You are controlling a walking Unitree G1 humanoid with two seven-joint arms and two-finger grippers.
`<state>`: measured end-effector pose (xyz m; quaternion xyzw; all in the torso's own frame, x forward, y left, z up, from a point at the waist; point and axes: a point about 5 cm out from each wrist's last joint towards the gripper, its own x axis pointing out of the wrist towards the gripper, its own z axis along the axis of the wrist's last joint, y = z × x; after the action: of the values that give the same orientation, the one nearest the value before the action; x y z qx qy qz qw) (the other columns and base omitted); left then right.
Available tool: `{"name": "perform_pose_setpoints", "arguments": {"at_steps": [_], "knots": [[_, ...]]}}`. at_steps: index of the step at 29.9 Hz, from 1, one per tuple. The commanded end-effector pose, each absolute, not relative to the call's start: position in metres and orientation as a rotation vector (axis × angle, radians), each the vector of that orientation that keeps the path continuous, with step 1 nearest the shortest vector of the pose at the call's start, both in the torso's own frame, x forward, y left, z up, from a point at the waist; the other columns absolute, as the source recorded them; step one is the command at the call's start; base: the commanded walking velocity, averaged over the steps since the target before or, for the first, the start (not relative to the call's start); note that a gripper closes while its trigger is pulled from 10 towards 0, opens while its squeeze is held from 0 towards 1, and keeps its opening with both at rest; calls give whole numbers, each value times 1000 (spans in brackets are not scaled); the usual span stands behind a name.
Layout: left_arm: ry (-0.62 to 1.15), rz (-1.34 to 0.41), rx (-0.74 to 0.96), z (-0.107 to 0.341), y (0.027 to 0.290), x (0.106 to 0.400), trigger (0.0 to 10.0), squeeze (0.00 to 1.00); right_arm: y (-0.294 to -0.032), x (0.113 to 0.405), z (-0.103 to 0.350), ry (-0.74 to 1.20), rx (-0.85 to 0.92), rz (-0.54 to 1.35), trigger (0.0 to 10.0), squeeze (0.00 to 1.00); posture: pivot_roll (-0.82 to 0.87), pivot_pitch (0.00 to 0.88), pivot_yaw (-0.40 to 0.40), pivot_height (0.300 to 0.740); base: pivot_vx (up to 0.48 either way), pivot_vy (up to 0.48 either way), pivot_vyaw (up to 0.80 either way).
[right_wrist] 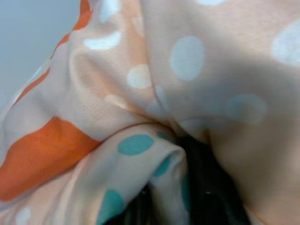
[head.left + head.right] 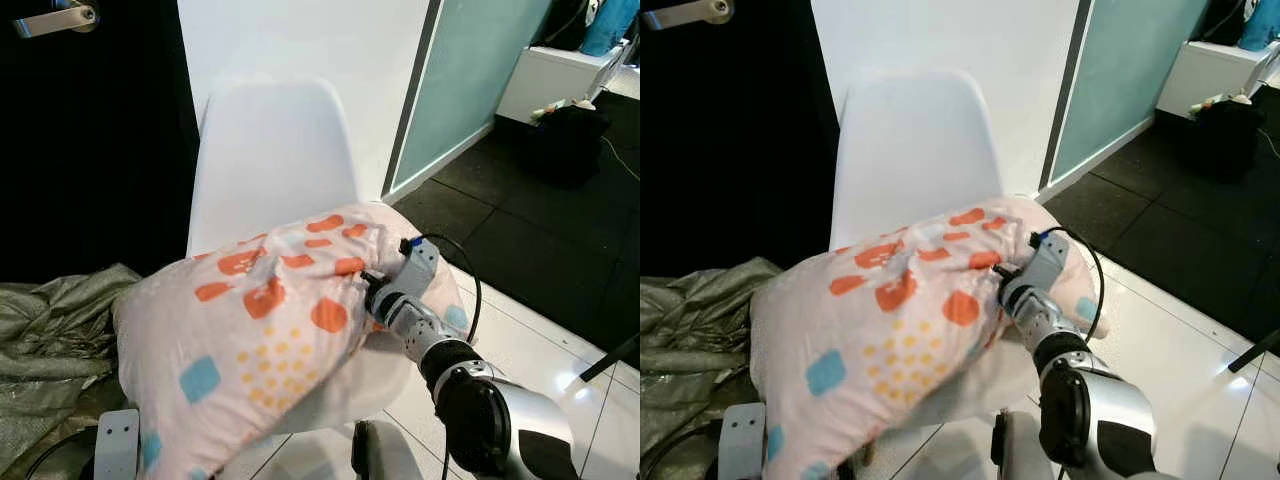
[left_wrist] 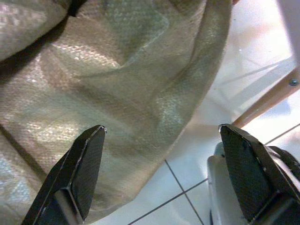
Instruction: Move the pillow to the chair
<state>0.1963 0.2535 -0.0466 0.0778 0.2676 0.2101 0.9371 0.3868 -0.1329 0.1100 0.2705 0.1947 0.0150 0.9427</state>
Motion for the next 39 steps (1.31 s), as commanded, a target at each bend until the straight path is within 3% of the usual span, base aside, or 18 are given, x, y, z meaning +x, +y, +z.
{"name": "perform_pose_setpoints", "arguments": {"at_steps": [1, 8, 10, 11, 13, 16, 19, 23, 29, 35, 39], "knots": [[557, 433, 184, -48, 257, 192, 10000, 0, -136, 395, 129, 316, 516, 56, 10000, 1000, -32, 126, -73, 556, 0, 0, 0], [550, 441, 193, -46, 257, 196, 10000, 0, -151, 394, 127, 331, 372, 72, 10000, 1000, -50, 136, -75, 556, 0, 0, 0], [416, 426, 212, -19, 251, 219, 10000, 0, -157, 392, 123, 358, 301, 82, 10000, 1000, -60, 121, -71, 556, 0, 0, 0], [416, 426, 212, -19, 251, 219, 10000, 0, -157, 392, 123, 358, 301, 82, 10000, 1000, -60, 121, -71, 556, 0, 0, 0], [341, 424, 220, 1, 247, 231, 10000, 0, -174, 385, 112, 451, 126, 124, 10000, 1000, -75, 119, -75, 556, 0, 0, 0], [335, 427, 219, 3, 246, 233, 10000, 0, -182, 382, 110, 487, 104, 159, 10000, 1000, -79, 115, -76, 556, 0, 0, 0], [334, 432, 216, 2, 244, 236, 10000, 0, -207, 377, 113, 534, 70, 256, 10000, 1000, -92, 113, -81, 556, 0, 0, 0], [334, 433, 216, 2, 244, 237, 10000, 0, -218, 372, 113, 578, 51, 311, 10000, 1000, -104, 118, -85, 556, 0, 0, 0], [344, 443, 216, 5, 241, 237, 10000, 0, -249, 345, 103, 702, -93, 602, 10000, 1000, -106, 96, -91, 556, 0, 0, 0], [370, 447, 227, 9, 240, 233, 10000, 0, -254, 336, 105, 643, -27, 721, 10000, 1000, -120, 81, -87, 556, 0, 0, 0], [371, 460, 236, 9, 241, 233, 10000, 0, -248, 340, 113, 536, 142, 727, 10000, 1000, -120, 74, -88, 556, 0, 0, 0]]}}
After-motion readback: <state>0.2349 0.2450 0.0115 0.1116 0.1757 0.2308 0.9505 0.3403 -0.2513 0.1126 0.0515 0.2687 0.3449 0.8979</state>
